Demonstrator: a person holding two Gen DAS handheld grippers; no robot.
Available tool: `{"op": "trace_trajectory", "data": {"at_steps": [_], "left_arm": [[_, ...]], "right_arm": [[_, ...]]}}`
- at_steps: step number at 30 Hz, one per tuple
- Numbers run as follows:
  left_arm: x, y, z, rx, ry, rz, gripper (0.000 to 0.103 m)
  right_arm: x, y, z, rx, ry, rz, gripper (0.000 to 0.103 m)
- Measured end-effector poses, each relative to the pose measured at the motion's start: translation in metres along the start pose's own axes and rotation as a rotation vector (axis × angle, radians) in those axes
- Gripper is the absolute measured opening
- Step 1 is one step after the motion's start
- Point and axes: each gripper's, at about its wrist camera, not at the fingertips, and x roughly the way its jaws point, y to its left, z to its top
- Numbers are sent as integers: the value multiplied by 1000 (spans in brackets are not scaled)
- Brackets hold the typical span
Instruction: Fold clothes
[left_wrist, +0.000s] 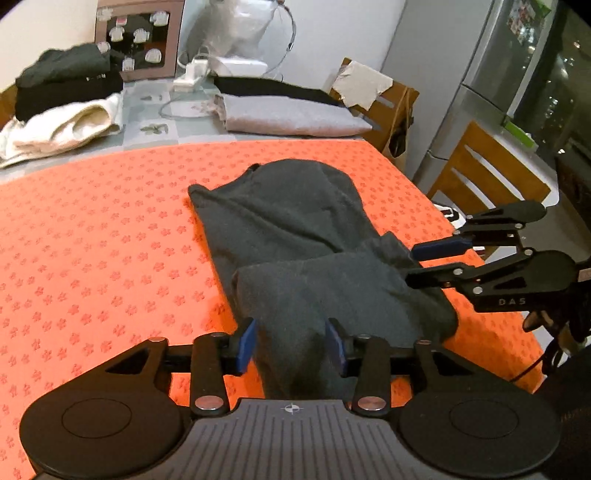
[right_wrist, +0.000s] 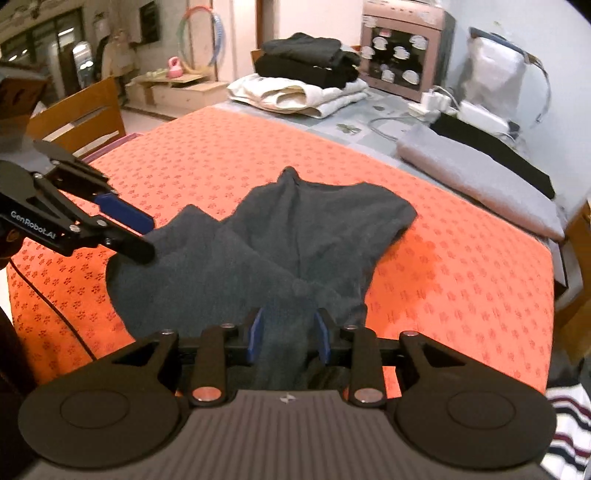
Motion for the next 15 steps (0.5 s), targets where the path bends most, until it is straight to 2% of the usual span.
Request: {"op": "trace_trajectory", "data": {"at_steps": [1,6,9,14,15], "left_arm": [[0,-2,-4,15,6,-3,57],[-1,-10,-21,89,34,-16,61],[-2,-15,-32,133,51,-24,61],[20,-22,-40,196,59,4,59],[24,-23,-41,203,63,0,55]], "right_arm": [[-4,1,-4,3,-2,2,41],[-20,4,-28,3,4,23,59],[-21,5,-44,0,34,38,61],[-7,6,-61,-5,63,47,61],[-4,7,-62,-9,62,51,61]]}}
